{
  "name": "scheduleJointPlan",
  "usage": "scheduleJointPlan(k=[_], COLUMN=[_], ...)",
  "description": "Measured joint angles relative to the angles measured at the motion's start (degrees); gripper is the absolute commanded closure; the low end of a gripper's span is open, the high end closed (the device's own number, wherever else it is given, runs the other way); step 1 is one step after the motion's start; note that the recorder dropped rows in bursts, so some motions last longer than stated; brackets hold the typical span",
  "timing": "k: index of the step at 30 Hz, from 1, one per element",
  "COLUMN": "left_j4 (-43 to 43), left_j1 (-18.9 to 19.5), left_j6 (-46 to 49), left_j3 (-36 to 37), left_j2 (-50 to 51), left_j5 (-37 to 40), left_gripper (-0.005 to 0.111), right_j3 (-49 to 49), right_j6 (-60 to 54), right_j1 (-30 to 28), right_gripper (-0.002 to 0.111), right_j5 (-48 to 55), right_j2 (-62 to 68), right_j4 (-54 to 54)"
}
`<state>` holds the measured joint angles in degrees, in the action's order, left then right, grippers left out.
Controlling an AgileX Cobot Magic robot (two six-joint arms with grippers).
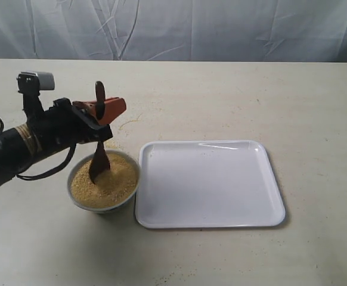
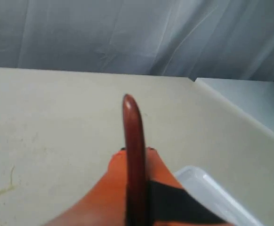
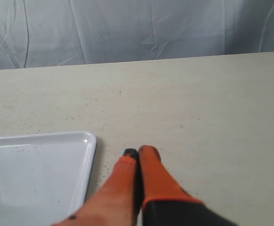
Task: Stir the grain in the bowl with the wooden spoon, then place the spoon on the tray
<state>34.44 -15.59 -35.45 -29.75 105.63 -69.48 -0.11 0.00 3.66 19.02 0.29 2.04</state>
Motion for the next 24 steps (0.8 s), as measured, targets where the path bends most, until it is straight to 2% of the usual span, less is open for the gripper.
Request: scheduleJointPlan(k=[8, 17, 20, 24], left_j4=[-1.4, -0.1, 3.9, 3.2], left_j1=[1.1, 1.3, 1.3, 1.3], left_j6=[3.4, 7.8, 3.4, -4.3], left_j3=[-1.8, -1.9, -1.9, -2.0], left_j2=[-3.1, 1.0, 1.4, 0.0], left_j5=[0.4, 2.6, 1.8, 0.8], left_gripper=[0.107, 0.107, 0.107, 0.107], right_j3=[0.0, 0.0, 0.0, 0.0], right_j6=[0.0, 0.0, 0.0, 0.0], right_j1=[0.0, 0.0, 0.0, 0.0], right_gripper=[0.107, 0.107, 0.107, 0.107], right_j5=[0.0, 0.0, 0.0, 0.0], right_j2=[0.0, 0.0, 0.0, 0.0], right_j4=[0.0, 0.0, 0.0, 0.0])
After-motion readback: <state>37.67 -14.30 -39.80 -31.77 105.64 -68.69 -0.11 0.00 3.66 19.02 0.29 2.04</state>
